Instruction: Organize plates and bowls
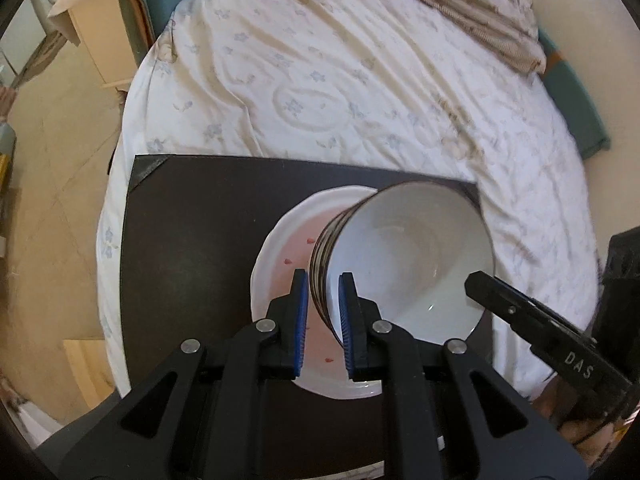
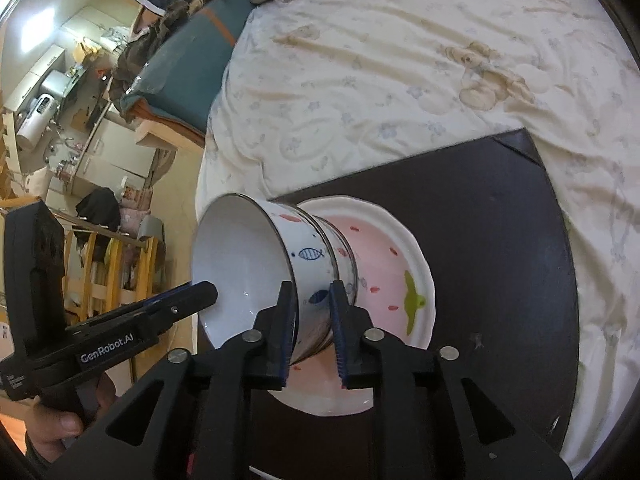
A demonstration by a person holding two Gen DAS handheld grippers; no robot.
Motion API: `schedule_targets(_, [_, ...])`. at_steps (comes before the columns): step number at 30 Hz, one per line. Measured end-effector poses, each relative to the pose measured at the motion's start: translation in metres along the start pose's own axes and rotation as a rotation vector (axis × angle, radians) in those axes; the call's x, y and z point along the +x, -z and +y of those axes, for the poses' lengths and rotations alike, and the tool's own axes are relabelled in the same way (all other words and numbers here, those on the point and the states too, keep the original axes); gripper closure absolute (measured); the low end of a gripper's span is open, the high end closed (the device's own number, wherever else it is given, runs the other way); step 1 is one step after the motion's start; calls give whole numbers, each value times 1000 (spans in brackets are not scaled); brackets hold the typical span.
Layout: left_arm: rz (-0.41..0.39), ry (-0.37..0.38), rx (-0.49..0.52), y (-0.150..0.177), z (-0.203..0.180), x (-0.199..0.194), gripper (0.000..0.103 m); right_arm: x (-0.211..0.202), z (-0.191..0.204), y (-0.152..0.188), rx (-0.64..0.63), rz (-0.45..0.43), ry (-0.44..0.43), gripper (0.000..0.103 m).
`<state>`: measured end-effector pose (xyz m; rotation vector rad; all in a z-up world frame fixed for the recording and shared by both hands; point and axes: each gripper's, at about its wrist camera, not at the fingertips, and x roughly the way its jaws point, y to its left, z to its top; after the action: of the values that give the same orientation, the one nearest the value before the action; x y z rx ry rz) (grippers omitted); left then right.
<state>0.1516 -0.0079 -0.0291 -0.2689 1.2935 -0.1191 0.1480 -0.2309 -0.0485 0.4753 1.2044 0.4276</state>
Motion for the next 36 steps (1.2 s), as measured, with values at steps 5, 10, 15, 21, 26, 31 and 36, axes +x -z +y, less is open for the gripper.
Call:
schedule_targets(5, [-91,81,-76,-6,21,-7,91,-12,-3,-3,-2,-54,-30,82])
schedule_targets(10, [-86,120,-80,-15,22,-4,91,-13,-2,-8,-38,-111,-68,82])
schedule_targets(15, [-93,120,-69,-20,18,-1,91,0,-19,-21,44,-92,-113,82])
schedule_targets(21, [-76,121,-51,-20,11,4,91,5,-24,-24,59,-81,-124,82])
schedule_targets(26, [-104,71,-3,-8,10,-8,87,6,-23,-24,18,-68,-124,82])
schedule_targets(31, [-232,-99,85,20,7,-38,57,-13,-15,-14,-36,-114,-76,79])
schedule_targets(36, [-263,-94,99,54,19,-49,57,-43,-1,9,-104,-169,-39,26])
